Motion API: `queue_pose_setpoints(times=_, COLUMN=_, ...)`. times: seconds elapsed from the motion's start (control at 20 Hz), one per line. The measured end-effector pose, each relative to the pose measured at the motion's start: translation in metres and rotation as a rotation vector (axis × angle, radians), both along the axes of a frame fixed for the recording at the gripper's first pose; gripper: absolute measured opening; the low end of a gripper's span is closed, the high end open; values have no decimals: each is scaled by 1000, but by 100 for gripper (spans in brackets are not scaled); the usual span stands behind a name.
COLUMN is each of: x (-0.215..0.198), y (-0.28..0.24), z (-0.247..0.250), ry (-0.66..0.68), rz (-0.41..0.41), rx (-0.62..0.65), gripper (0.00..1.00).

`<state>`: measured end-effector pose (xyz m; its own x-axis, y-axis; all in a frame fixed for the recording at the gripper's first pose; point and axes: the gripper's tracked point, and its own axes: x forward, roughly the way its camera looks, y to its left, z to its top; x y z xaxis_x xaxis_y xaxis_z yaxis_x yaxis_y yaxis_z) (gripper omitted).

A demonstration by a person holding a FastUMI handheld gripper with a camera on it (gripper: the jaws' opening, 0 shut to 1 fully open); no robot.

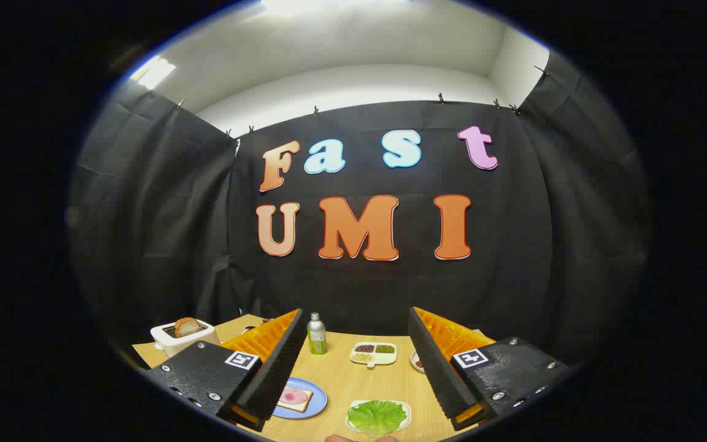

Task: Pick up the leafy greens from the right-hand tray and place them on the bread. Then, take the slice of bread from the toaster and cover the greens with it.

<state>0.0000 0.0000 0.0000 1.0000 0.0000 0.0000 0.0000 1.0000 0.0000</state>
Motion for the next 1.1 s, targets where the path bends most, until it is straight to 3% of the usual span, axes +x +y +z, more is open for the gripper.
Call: queue_pose_setpoints(times=1.1, x=8, y=4, z=13, ry=-31, rz=10, rx=26, gripper=99)
